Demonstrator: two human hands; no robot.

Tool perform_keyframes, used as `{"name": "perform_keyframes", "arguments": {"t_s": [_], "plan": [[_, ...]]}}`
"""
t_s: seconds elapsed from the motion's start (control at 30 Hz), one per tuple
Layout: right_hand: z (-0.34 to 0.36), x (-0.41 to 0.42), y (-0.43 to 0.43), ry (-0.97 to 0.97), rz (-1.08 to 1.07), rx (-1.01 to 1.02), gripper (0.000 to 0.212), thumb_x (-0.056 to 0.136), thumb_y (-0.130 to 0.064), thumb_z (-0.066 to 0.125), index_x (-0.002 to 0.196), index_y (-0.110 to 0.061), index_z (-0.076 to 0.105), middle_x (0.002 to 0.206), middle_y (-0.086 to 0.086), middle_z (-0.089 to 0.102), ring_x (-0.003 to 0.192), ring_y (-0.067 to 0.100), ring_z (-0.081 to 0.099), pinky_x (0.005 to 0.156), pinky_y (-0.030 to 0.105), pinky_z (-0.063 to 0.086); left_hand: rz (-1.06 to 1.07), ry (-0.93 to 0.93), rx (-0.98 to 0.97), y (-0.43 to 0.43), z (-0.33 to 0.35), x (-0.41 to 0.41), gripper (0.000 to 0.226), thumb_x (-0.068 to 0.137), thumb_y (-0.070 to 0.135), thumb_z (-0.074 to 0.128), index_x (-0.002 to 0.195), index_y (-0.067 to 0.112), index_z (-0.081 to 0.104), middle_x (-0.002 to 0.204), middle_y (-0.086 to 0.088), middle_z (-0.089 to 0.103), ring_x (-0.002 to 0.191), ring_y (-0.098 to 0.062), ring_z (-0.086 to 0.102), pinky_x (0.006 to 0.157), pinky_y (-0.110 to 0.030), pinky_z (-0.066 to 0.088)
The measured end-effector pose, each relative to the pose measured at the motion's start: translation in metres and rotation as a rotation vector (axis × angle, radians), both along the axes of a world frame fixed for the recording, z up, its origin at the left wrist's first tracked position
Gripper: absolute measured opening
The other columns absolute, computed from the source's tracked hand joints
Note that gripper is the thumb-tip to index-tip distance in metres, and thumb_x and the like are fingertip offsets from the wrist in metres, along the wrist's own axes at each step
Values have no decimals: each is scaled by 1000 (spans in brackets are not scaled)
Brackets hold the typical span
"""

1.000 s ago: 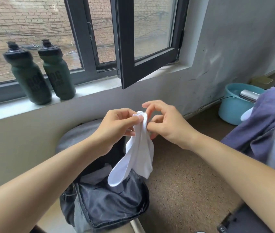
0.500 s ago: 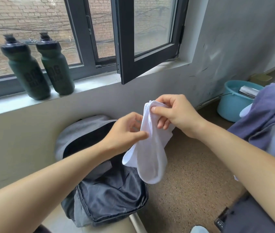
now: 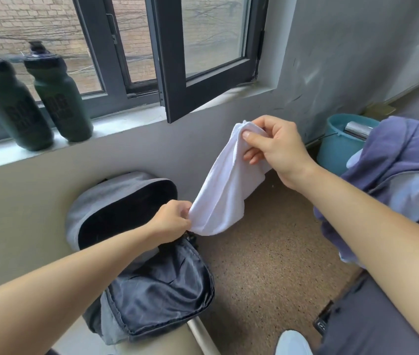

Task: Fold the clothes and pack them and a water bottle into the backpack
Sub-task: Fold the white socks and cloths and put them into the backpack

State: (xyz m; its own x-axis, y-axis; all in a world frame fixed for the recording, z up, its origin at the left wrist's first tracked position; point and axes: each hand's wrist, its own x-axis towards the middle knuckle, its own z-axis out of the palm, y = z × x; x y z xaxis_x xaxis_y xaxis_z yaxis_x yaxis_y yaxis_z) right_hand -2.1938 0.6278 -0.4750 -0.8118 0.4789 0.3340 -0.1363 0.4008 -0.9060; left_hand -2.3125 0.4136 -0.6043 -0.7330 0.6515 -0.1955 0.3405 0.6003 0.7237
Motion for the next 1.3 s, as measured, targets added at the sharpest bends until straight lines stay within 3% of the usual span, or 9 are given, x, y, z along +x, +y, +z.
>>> {"name": "perform_keyframes", "arguments": {"t_s": [0.13, 0.33, 0.57, 0.7, 0.83, 0.93, 1.07, 1.17, 1.3], "plan": [[-2, 2, 11, -7, -3, 3, 7, 98, -12, 66, 92, -14, 68, 78, 4, 71, 65, 18, 71, 59, 28, 55, 121, -100, 41, -1, -7, -2, 13, 74, 8, 71, 82, 17, 75, 73, -2, 67, 67, -14, 57, 62, -31, 49], [4, 2, 2, 57, 74, -29, 7, 97, -7, 65, 92, -10, 67, 77, 5, 69, 62, 16, 69, 56, 26, 54, 263, -482, 274, 11, 0, 11, 17, 91, 9, 72, 106, 3, 69, 95, -16, 76, 76, -21, 73, 67, -25, 61], [8, 5, -3, 109, 81, -13, 2, 96, -2, 64, 96, -2, 66, 80, 8, 68, 63, 17, 68, 56, 27, 55, 335, -439, 340, 18, -2, 11, 15, 83, -1, 75, 90, 9, 67, 87, -7, 72, 73, -15, 67, 75, -30, 61], [8, 6, 3, 113, 59, -4, 4, 97, -5, 64, 95, -7, 67, 80, 6, 69, 65, 20, 69, 56, 27, 54, 353, -480, 402, 18, 0, 10, 20, 81, -7, 75, 91, 8, 67, 89, -7, 74, 68, -14, 70, 63, -26, 59], [7, 6, 14, 111, -6, 1, 10, 96, -7, 64, 90, -13, 67, 77, 6, 69, 65, 22, 70, 56, 27, 54, 342, -388, 348, 14, 0, 7, 23, 75, -7, 78, 90, 8, 70, 83, -7, 70, 67, -17, 62, 53, -22, 47], [4, 5, 23, 102, -69, -10, 10, 96, -8, 65, 89, -14, 67, 74, 5, 69, 64, 21, 70, 58, 28, 55, 329, -168, 253, 11, -1, 9, 18, 78, -5, 70, 85, 12, 69, 77, -4, 64, 63, -14, 53, 46, -16, 40], [-3, 2, 29, 77, -78, -26, 12, 96, -9, 64, 87, -18, 67, 81, 4, 68, 75, 24, 72, 65, 31, 56, 332, 148, 83, 7, 5, 11, 14, 73, 12, 74, 79, 23, 67, 74, 4, 62, 66, -14, 53, 55, -26, 37], [-4, 2, 29, 75, -35, -88, 7, 93, -17, 65, 88, -22, 68, 88, 5, 70, 88, 28, 71, 76, 39, 59, 230, 153, 158, 8, 4, 18, 15, 73, 14, 77, 80, 23, 67, 70, 5, 59, 66, -15, 54, 55, -26, 38], [1, 3, 29, 114, 21, -211, 6, 86, -19, 64, 86, -20, 70, 87, 6, 70, 89, 25, 67, 82, 42, 59, 148, 72, 369, 10, 2, 32, 20, 73, 19, 86, 82, 23, 69, 74, 3, 69, 65, -19, 69, 61, -32, 59]]}}
